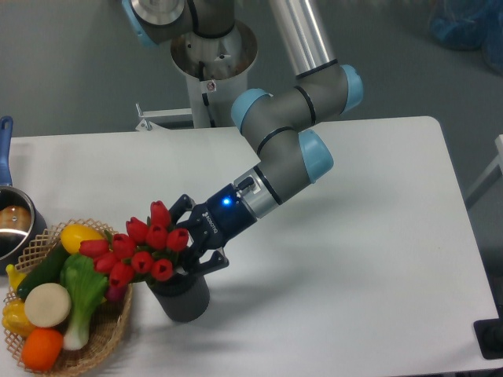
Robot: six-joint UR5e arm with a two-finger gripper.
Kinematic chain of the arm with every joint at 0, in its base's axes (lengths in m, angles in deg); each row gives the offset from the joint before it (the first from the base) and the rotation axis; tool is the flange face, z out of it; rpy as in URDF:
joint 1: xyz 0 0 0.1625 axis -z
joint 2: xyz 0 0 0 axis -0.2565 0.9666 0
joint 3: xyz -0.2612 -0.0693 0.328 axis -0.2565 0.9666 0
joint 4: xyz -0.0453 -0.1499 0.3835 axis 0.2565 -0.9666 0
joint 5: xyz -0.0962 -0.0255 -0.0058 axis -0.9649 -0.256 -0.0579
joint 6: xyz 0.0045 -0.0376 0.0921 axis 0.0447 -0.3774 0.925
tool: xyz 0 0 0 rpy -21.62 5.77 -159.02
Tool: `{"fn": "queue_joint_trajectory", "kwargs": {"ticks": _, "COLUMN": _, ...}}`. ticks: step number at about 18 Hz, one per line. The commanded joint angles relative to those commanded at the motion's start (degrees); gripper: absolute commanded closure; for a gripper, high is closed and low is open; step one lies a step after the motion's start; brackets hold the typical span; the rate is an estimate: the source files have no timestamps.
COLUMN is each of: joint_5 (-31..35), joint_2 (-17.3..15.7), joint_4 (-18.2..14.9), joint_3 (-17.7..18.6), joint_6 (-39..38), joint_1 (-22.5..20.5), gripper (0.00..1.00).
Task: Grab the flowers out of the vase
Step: 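Lift the gripped tulips upward, drawing the stems out of the vase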
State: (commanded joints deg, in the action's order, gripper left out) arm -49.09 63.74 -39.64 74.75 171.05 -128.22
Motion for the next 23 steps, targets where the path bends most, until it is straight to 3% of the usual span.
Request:
{"fn": "queue_joint_trajectory", "kwargs": {"ticks": 15, "joint_5": -2.5, "joint_2": -0.9, "joint_4": 0.0, "joint_3": 0.6, "joint_6": -1.8, "joint_1": -1.2, "gripper": 0.7}}
{"fn": "queue_joint_trajectory", "kwargs": {"ticks": 23, "joint_5": -3.9, "joint_2": -3.2, "joint_4": 0.0, "joint_3": 0.6, "joint_6": -4.1, "joint_1": -1.6, "gripper": 0.67}}
